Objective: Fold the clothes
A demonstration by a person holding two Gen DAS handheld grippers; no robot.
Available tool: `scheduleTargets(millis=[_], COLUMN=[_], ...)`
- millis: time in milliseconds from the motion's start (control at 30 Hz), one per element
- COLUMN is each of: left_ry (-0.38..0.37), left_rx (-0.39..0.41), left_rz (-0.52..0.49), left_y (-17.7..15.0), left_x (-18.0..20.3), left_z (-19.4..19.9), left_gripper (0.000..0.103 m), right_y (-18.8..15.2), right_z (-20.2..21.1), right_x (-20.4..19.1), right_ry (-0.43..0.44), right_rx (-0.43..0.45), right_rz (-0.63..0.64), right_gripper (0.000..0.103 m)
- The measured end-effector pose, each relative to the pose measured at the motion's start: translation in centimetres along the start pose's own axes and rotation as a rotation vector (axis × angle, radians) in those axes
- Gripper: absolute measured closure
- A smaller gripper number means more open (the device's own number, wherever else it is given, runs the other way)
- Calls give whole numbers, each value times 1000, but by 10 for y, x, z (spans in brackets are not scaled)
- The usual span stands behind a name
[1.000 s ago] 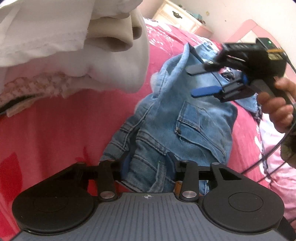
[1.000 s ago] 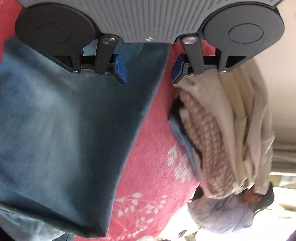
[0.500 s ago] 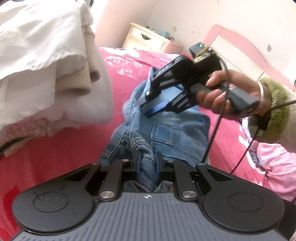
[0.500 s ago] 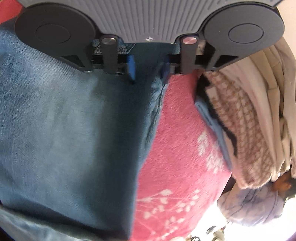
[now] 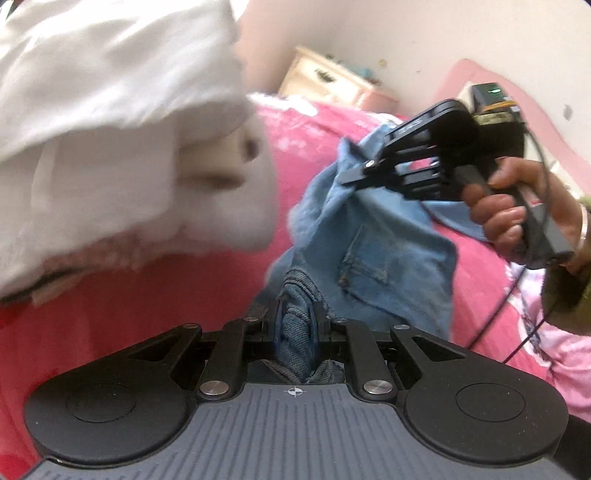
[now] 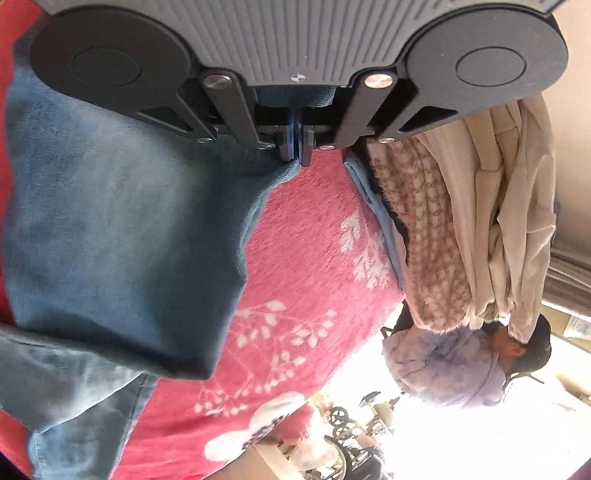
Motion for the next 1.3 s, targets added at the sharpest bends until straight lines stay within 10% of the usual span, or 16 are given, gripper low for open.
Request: scheduleTargets(millis=[300,533,700,1000,1300], left_ry=[48,87,131,-26,9], left_rx=[-55,-72,-37,1,-104], left_rz=[-4,-14,-44,-127,30], left_y=[-18,-19,-13,7,-2], left_x=[-10,-6,4,61,46], left_z=[-20,-25,-6,-8,-108], left_gripper=[89,78,69,58,58], right_y=[-12,-11,-8,-3,35], right_z=[-24,-6,37,105,174], right_x=[-6,11,17,19,121], right_ry=[-28,32,62,26,-150], right_rx=[-21,-51,0,162,282], right_rz=[84,0,79,286,-65], right_gripper=[99,61,61,64,62])
Point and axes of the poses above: each gripper's, at about its wrist camera, not at the fingertips, and z roughly against the way its jaws point, x to its right, y to its top, the point moved 6 cm from there along -z, roughly the way its jaws point, and after that the axes turned 9 degrees about x, right-handed, at the moved point
